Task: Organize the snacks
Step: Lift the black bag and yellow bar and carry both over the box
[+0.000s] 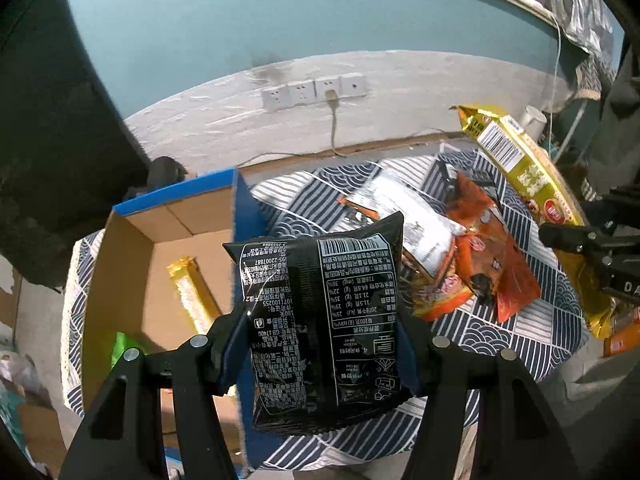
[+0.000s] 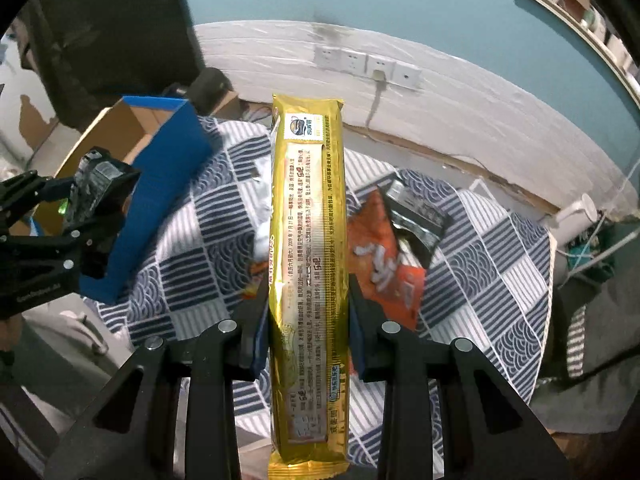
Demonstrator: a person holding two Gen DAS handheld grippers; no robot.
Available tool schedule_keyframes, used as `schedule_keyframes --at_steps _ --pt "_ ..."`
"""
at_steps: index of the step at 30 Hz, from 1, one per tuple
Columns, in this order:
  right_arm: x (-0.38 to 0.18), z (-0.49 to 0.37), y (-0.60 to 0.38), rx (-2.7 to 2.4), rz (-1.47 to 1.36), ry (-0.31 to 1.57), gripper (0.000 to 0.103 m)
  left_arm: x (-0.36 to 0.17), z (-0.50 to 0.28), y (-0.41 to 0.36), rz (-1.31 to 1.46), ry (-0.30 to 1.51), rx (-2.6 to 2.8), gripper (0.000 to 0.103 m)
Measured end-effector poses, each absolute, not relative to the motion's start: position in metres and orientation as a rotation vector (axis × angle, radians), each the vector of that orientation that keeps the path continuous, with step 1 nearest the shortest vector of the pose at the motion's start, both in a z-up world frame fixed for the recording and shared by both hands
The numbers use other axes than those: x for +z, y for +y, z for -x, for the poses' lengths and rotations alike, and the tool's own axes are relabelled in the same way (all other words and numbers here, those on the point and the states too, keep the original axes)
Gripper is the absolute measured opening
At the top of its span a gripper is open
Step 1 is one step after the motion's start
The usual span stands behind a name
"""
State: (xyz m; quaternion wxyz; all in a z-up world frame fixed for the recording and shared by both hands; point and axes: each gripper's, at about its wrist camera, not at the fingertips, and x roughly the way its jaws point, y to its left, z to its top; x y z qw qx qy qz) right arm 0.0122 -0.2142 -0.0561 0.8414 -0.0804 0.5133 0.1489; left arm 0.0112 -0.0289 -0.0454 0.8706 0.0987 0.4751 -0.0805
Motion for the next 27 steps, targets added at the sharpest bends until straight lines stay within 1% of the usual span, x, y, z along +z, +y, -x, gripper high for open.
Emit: schedule_keyframes --at_steps 15,27 --pt "-0.04 -0.036 -0.123 0.445 0.221 1.071 0.031 -0.026 -0.013 0.037 -0.169 0.934 -0.082 0.063" --pt "-0.038 -0.058 -0.036 0.542 0.273 1.089 0.031 -0.034 -0.011 0.104 -0.133 0.931 -0.001 0.063"
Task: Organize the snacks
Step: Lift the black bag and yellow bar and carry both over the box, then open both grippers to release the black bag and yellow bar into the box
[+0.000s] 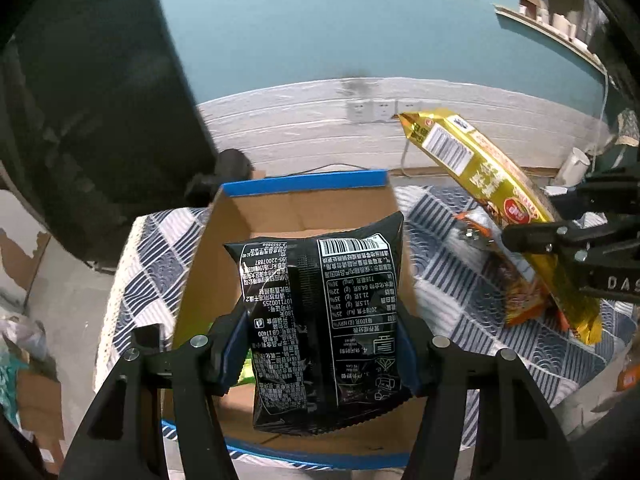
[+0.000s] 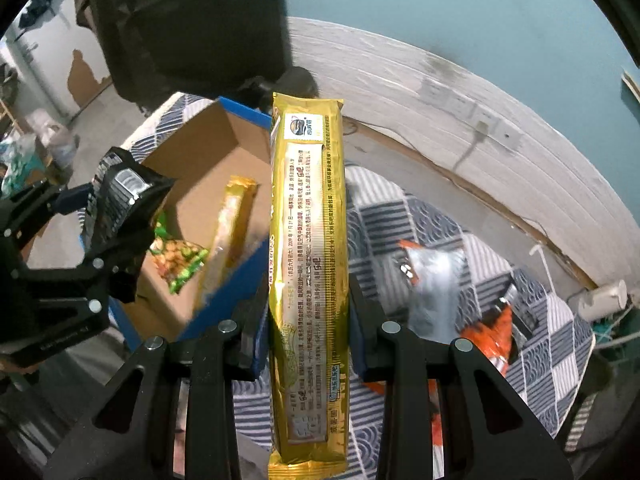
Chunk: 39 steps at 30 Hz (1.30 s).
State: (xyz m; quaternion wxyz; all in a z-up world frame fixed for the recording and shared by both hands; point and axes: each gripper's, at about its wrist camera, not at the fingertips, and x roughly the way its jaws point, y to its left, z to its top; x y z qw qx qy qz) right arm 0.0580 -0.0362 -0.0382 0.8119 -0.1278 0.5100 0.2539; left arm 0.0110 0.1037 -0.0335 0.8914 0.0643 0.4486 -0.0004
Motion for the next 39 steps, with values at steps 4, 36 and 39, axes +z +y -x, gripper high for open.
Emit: schedule_keyframes --at_steps 4,36,39 --pt "-0.039 -0.064 -0.009 0.568 0.285 1.096 0.031 -0.035 -0.013 0.126 -0.11 0.934 0.02 0.063" --pt "-0.055 -0.082 0.067 0.6 0.266 1.159 0.05 -0.053 -0.018 0.191 0.034 1.013 0.119 0.066" --pt "-0.051 -0.08 0.057 0.579 0.28 1.143 0.051 -0.048 -0.017 0.185 0.009 0.99 0.117 0.071"
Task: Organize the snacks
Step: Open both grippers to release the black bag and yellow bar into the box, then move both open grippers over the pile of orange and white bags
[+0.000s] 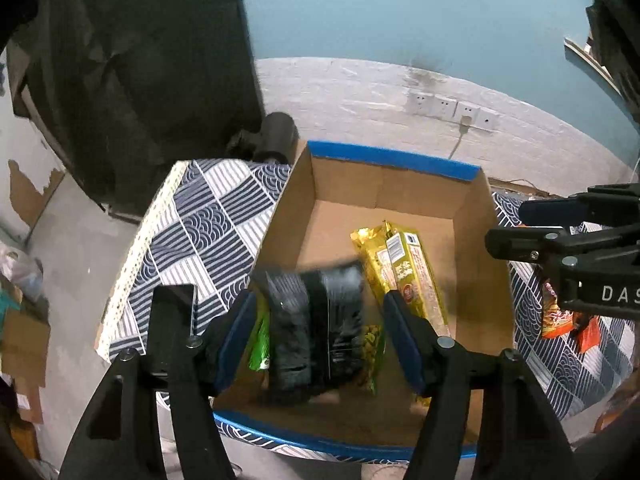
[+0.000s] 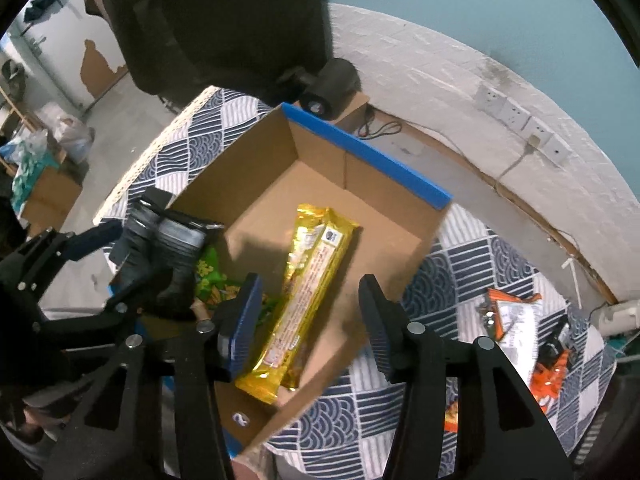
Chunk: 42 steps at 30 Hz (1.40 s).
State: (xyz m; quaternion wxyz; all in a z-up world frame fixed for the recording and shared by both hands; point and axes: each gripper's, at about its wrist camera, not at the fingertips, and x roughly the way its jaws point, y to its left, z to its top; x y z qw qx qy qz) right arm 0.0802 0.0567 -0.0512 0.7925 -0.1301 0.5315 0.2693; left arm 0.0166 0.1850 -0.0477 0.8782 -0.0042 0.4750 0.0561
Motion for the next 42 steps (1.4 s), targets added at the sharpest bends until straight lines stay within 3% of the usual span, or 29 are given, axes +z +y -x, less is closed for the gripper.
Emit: schedule_keyframes --at_steps 4,28,32,42 --pt "-0.049 -0.078 0.043 0.56 0.294 1.13 0.058 -0.041 -0.016 0.174 -0.03 0.969 0.113 0.073" --pt "-0.056 -0.065 -0.087 0.392 0.216 1.144 0.06 -0.034 -0.024 0.078 -0.17 0.97 -0.008 0.074" --pt "-0.059 -0.059 -0.112 0.357 0.211 1.139 0.067 -0.037 -0.026 0.059 -0.204 0.974 -0.029 0.074" --pt "-0.074 -0.048 -0.167 0.294 0.174 1.169 0.068 -0.047 -0.03 0.016 -0.257 1.0 -0.086 0.074"
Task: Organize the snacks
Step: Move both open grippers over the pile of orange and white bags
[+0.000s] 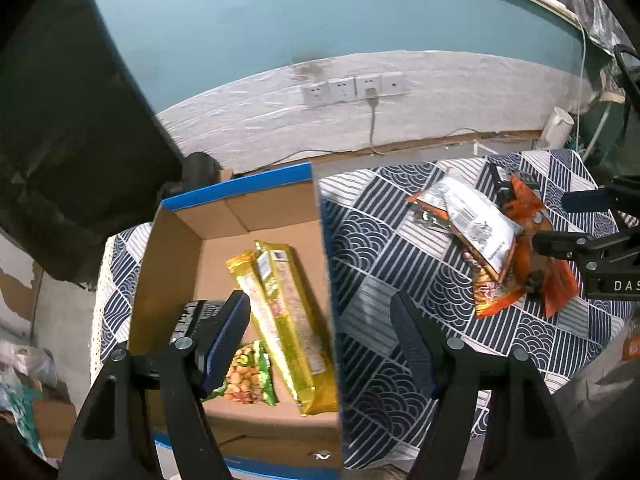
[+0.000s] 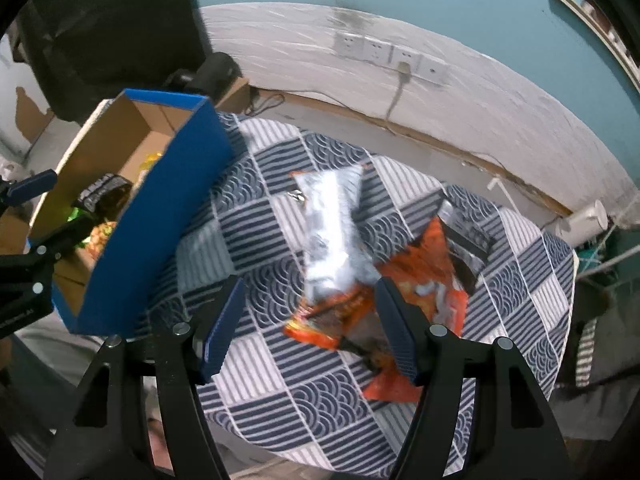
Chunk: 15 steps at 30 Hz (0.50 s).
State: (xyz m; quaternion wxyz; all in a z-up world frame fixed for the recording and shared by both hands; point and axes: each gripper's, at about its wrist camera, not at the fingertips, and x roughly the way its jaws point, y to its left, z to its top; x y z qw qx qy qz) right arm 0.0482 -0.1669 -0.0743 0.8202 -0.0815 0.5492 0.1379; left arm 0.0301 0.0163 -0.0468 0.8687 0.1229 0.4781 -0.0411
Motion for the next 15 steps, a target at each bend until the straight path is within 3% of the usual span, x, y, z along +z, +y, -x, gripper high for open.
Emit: schedule_keyframes --at_steps 15 --pt "-0.088 -0.057 -0.238 0.166 0.078 1.203 0.074 -0.073 -0.035 -0.036 -0.29 1.079 -0.176 0.075"
